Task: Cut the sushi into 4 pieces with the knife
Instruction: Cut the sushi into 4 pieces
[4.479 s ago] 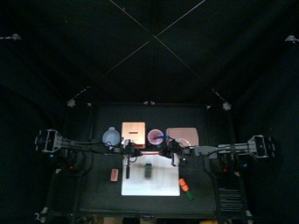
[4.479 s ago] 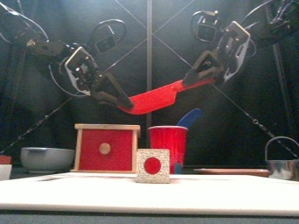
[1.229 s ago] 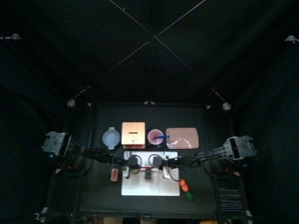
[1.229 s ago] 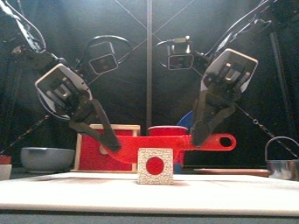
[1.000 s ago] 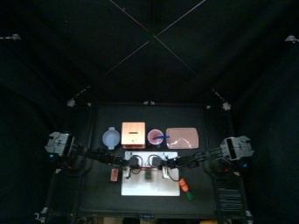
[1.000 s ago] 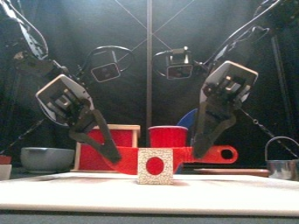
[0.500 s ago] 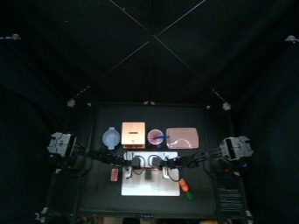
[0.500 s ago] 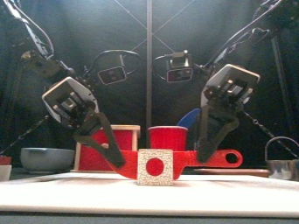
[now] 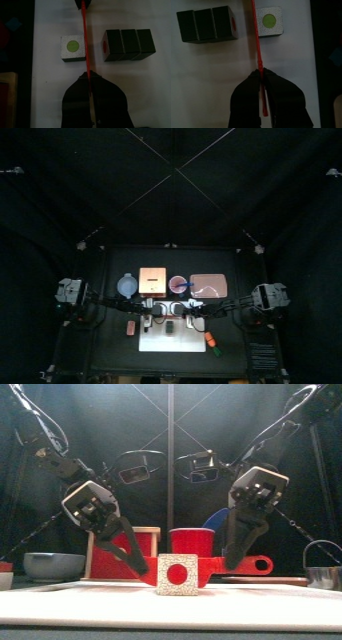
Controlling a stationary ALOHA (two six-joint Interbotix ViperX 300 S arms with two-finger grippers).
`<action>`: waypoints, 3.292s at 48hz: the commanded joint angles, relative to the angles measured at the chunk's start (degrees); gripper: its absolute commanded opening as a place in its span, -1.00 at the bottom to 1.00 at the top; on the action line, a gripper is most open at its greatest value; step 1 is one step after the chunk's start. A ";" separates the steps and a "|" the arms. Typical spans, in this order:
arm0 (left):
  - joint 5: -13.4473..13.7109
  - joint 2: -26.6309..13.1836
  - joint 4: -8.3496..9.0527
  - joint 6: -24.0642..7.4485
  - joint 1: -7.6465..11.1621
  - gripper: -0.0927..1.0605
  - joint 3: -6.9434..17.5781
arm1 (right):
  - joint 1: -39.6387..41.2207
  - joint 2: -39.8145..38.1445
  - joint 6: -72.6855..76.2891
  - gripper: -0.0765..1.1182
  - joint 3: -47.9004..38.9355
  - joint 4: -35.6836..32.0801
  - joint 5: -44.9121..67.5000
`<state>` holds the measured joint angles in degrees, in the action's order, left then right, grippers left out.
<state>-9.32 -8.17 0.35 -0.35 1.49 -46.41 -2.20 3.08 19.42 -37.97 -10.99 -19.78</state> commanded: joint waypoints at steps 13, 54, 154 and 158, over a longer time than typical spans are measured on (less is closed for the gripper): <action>1.85 3.43 3.08 0.00 -1.05 -0.49 0.18 | 1.67 -3.43 0.18 -0.59 1.23 -0.44 -1.41; 11.16 11.25 1.58 0.35 6.77 -0.51 1.32 | -6.15 -7.12 1.85 -0.59 5.36 -1.14 -12.39; 8.61 -2.72 -5.19 0.35 8.88 -0.51 1.41 | -7.47 4.57 1.85 -0.59 4.75 0.88 -8.17; 8.61 -2.64 -5.10 0.26 7.82 -0.51 1.41 | -6.50 4.48 1.85 -0.59 4.66 0.44 -8.35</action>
<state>-1.23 -9.05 -5.01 0.18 10.20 -44.12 -10.02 7.03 21.27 -32.26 -10.02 -27.69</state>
